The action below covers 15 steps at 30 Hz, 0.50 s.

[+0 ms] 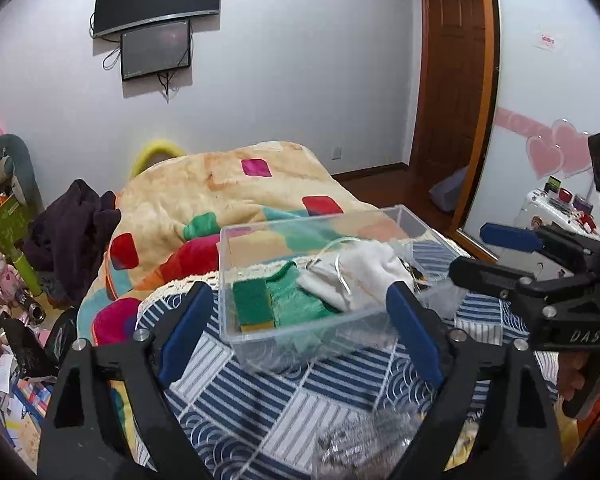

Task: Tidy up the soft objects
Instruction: 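Grasp the silver mesh bag with the left tool while the right tool grasps the floral cloth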

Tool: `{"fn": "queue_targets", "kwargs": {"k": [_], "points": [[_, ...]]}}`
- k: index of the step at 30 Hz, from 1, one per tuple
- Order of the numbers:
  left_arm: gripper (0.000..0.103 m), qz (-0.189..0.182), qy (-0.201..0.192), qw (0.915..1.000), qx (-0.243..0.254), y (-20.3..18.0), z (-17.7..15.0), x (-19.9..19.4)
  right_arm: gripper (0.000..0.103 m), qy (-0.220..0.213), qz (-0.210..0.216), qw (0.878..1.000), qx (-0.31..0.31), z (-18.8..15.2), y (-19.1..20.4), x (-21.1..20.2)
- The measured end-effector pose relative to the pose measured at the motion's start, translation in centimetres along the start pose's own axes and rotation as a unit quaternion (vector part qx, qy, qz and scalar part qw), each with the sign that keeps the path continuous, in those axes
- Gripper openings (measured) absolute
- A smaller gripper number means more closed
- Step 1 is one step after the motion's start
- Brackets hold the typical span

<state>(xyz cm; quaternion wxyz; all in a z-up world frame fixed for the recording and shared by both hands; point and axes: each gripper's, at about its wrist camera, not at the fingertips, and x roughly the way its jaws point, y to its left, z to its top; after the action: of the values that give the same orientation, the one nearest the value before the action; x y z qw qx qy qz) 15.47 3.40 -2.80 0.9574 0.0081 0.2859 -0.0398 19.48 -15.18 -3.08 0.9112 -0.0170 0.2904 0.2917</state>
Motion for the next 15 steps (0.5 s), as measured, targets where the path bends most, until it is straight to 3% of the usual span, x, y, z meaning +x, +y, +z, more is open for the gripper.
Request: {"fn": "queue_targets", "kwargs": {"k": [5,15], "points": [[0.090,-0.016,0.023,0.9996,-0.002,-0.3,-2.2,-0.7,0.078,-0.008,-0.002,1.000,-0.017,-1.7,0.7,-1.5],[0.090,-0.030,0.100,0.9946,-0.002,-1.2,-8.3,0.2,0.078,0.056,0.025,0.998,-0.005,-7.1,1.2,-1.1]]}}
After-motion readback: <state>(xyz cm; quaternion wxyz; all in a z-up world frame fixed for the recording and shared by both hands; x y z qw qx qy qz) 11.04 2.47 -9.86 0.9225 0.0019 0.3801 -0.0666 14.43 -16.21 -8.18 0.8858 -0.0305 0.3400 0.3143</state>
